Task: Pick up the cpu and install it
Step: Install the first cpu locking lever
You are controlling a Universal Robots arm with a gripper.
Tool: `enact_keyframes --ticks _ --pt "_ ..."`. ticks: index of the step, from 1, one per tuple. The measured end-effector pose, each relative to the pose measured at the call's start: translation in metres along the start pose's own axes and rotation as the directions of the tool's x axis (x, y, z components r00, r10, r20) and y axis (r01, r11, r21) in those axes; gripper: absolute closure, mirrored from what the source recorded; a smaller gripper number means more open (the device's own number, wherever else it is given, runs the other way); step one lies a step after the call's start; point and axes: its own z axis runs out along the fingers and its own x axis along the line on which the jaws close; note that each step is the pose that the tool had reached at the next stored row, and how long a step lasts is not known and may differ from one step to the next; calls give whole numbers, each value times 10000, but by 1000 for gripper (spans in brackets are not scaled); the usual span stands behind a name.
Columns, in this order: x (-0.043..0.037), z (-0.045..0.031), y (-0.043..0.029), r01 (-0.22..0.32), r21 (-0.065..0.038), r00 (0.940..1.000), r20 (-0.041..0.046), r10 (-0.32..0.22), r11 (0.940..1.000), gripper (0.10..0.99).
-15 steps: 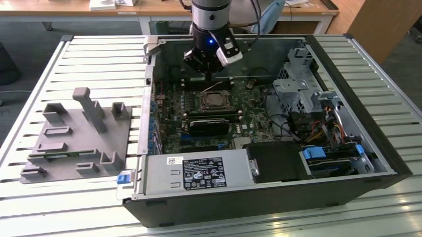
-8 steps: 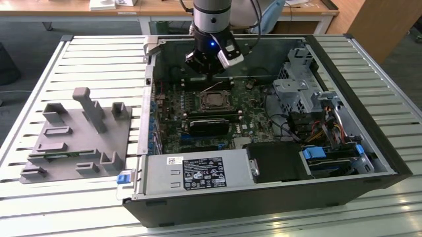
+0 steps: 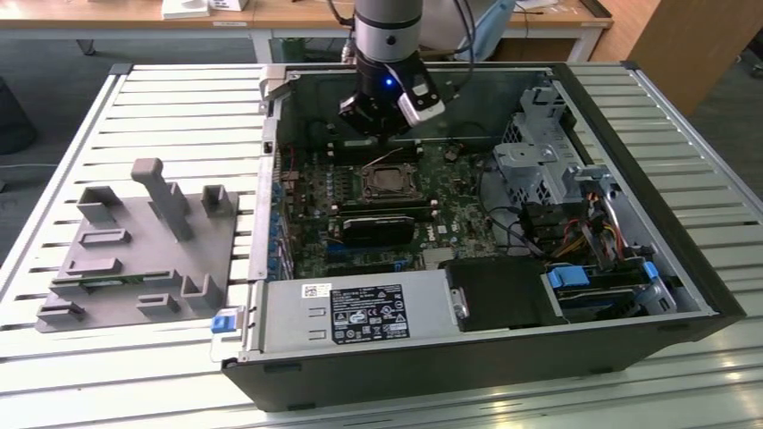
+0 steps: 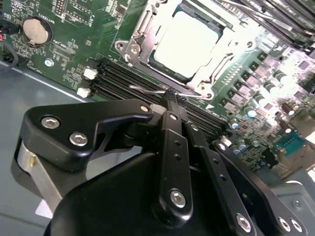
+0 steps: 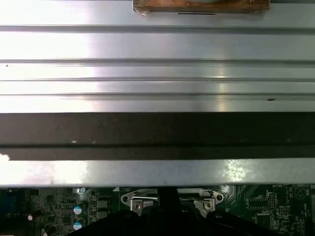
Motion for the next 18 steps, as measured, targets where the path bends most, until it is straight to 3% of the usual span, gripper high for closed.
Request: enact_keyframes --ticks 10,18 --pt "-75 61 42 -2 16 10000 -39 2 10000 980" --pt "-145 111 48 -10 28 9999 -149 10 10000 980"
